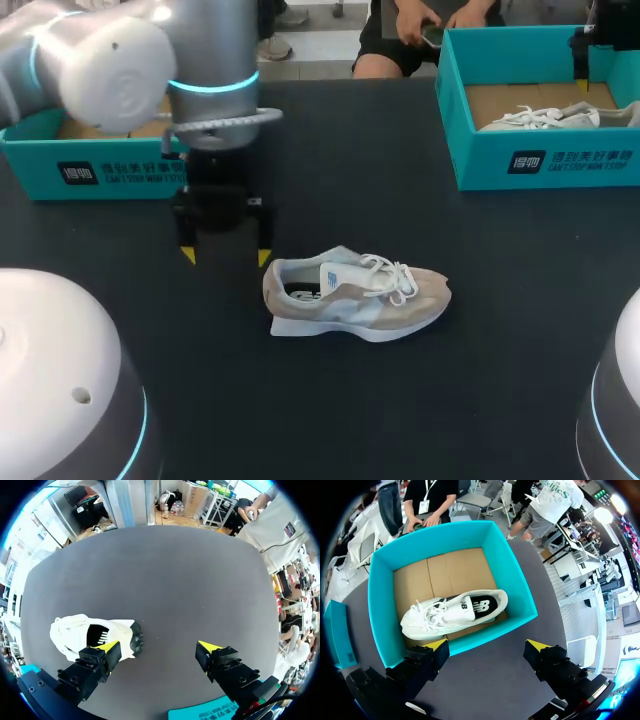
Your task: Take the shoe out of the shoebox, open the shoe tongue, remove and reinsert the insole, then place the shoe into the shoebox
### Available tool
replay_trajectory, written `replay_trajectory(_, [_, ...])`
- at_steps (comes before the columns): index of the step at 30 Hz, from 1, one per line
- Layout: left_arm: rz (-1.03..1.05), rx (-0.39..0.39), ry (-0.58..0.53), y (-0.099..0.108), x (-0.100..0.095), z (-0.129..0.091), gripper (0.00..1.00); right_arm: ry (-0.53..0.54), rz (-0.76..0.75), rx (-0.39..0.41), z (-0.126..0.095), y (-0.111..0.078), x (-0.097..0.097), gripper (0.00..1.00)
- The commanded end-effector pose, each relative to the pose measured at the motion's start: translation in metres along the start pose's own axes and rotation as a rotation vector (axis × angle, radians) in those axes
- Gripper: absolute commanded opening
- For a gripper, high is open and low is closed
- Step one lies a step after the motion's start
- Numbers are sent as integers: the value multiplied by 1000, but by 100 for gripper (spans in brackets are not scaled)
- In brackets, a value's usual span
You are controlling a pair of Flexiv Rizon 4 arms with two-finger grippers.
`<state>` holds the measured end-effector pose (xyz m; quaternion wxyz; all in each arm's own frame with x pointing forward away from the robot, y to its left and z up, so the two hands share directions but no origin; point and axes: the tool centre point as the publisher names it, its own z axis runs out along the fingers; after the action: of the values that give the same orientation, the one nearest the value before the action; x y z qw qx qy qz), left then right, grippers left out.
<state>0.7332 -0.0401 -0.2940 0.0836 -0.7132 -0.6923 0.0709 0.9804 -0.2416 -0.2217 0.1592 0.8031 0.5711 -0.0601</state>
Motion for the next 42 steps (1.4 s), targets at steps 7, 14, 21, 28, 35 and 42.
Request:
replay_trajectory(7, [-84, 33, -83, 0, 14, 4, 100, 2, -1, -1, 0, -1, -1, 100])
replay_trajectory(14, [-489, 103, -328, 13, 28, 1, 100, 2, -1, -1, 0, -1, -1, 100])
replay_trajectory(21, [-856, 235, -573, 16, 37, -14, 100, 2, -1, -1, 0, -1, -1, 100])
replay_trajectory(28, [-1062, 430, -719, 4, 50, -10, 100, 2, -1, -1, 0, -1, -1, 100])
replay_trajectory(35, [-1154, 577, -826, 5, 79, 4, 100, 2, -1, -1, 0, -1, -1, 100])
replay_trajectory(42, [-1160, 747, -855, 4, 84, 8, 100, 2, -1, -1, 0, -1, -1, 100])
